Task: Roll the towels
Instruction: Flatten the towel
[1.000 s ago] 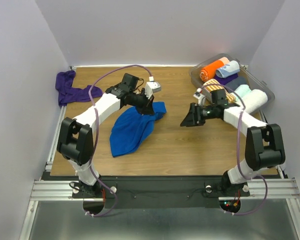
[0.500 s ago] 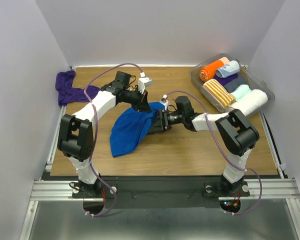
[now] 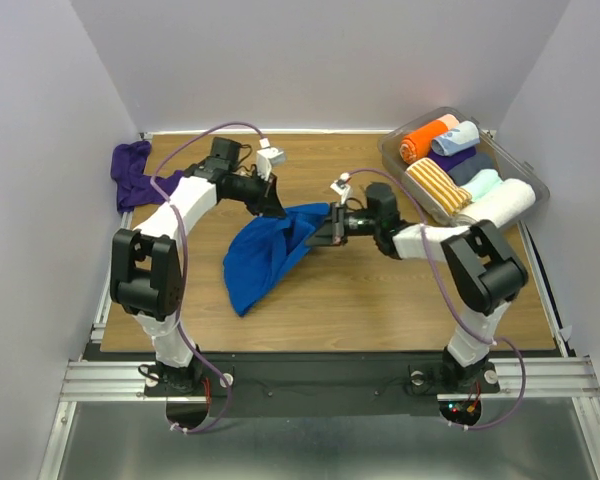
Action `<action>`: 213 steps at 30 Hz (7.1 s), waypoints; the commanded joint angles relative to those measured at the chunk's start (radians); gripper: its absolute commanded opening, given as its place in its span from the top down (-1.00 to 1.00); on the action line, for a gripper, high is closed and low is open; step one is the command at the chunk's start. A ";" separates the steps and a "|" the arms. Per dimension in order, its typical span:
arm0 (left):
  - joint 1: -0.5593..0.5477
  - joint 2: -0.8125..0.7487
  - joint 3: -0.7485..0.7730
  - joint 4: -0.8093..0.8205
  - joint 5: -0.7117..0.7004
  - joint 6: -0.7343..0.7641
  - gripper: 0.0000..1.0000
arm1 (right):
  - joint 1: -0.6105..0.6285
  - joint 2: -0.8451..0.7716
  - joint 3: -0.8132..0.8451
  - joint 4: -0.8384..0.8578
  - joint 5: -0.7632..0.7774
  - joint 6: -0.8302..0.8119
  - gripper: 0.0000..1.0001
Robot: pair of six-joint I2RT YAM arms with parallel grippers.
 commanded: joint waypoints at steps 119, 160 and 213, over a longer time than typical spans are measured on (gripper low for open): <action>0.594 -0.096 -0.482 -0.005 -0.810 0.293 0.52 | -0.366 -0.158 -0.002 -1.340 0.895 -1.213 0.13; 0.608 -0.064 0.050 -0.084 -0.355 0.246 -0.04 | -0.361 0.115 0.679 -1.210 0.879 -1.258 0.17; 0.542 0.224 0.108 0.133 -0.412 0.217 0.56 | -0.343 0.155 0.705 -1.141 0.913 -1.278 0.72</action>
